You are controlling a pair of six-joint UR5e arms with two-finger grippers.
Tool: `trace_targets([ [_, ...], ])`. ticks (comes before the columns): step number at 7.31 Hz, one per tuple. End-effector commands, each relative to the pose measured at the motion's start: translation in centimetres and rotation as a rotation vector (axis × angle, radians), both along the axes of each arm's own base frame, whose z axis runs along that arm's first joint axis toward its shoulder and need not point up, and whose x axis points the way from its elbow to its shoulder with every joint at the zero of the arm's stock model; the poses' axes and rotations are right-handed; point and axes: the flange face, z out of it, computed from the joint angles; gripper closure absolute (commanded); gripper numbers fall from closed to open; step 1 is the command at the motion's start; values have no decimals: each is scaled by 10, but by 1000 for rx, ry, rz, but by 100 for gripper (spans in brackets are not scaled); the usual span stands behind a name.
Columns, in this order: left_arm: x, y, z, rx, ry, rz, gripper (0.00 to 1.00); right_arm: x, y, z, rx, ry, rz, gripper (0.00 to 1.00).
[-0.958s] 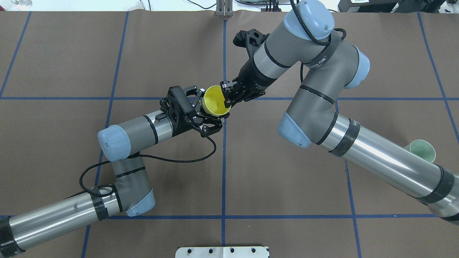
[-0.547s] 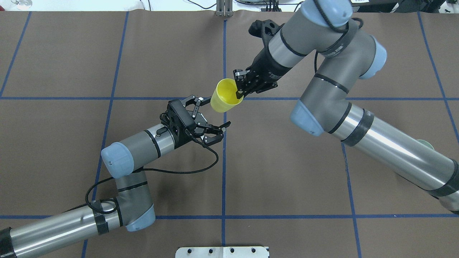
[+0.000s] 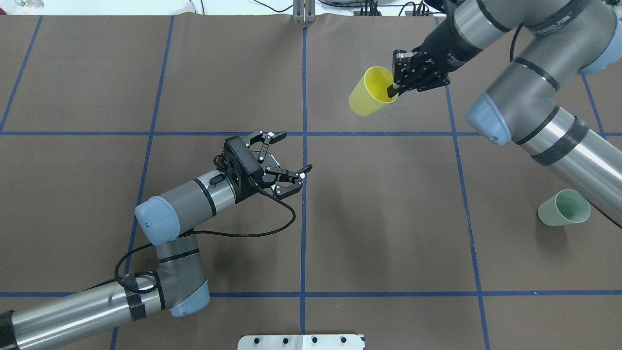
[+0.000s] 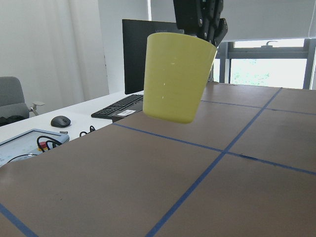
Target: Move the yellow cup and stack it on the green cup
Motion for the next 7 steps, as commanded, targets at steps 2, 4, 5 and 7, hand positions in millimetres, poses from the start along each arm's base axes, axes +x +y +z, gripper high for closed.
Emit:
trace_targets([
  [2,-43,-48,65,-106,-120,-200,1,76,48,70,-63,119,147,100],
  [4,-104,-109,158,-292,-353,-317,1,128,87,101,-38,215,167,100],
  [5,-124,-128,181,-393,-385,-307,1,158,95,132,9,273,137,100],
  [7,-177,-174,217,-719,-377,-154,0,193,130,202,76,346,21,100],
])
